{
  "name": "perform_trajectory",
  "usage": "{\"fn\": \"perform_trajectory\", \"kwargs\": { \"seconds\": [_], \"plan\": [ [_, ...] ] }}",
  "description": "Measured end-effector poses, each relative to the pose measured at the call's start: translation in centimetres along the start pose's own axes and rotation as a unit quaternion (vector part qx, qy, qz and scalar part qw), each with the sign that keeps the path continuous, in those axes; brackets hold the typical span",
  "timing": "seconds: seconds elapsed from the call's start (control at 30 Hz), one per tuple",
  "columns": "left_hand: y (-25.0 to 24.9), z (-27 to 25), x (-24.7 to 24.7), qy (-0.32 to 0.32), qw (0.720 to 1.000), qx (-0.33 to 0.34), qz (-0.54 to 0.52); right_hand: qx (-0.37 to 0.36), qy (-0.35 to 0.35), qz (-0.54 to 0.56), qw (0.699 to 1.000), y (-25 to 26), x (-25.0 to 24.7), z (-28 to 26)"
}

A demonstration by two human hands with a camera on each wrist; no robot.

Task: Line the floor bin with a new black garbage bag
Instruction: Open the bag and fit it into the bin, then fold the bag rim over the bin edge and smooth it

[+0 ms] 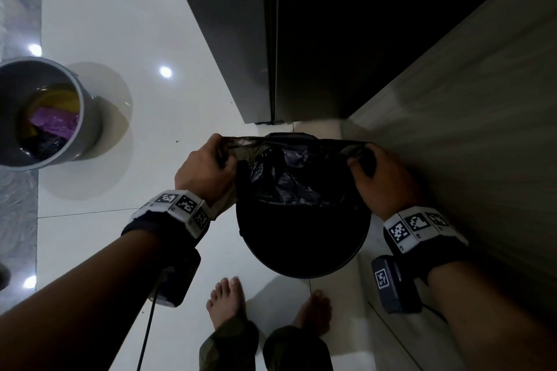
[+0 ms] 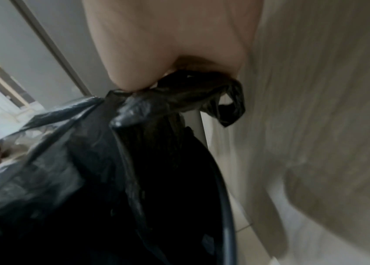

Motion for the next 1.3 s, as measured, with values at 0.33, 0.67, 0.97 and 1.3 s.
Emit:
{"fn": "perform_trajectory", "kwargs": {
  "seconds": [0.33, 0.67, 0.97, 1.3],
  "plan": [
    [1.4, 3.1, 1.7, 0.06, 0.993, 0.024, -0.103, 0.074, 0.015, 0.008, 0.997, -1.0, 1.2, 3.5],
    [0.0, 3.4, 3.9, 0.148, 0.987, -0.039, -0.05, 0.176, 0.035, 0.105, 0.978, -3.5, 1.4, 2.6],
    [4.1, 2.0, 6.6, 0.146, 0.986, 0.04, 0.068, 0.151, 0.061, 0.17, 0.972, -5.3, 2.7, -1.5],
    [4.0, -3.2, 5.7, -0.072, 0.965, 0.23, 0.102, 0.125, 0.02, 0.2, 0.972, -8.4, 3.9, -4.1]
  ]
}}
Point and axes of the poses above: each hand's wrist, its own z-axis towards the middle knuckle, its own x-axis out of the palm, y = z × x, the point moved 3 cm from there along z, towards the middle knuckle, and after that the axes turned 8 degrees about z, right-handed, at the moved point
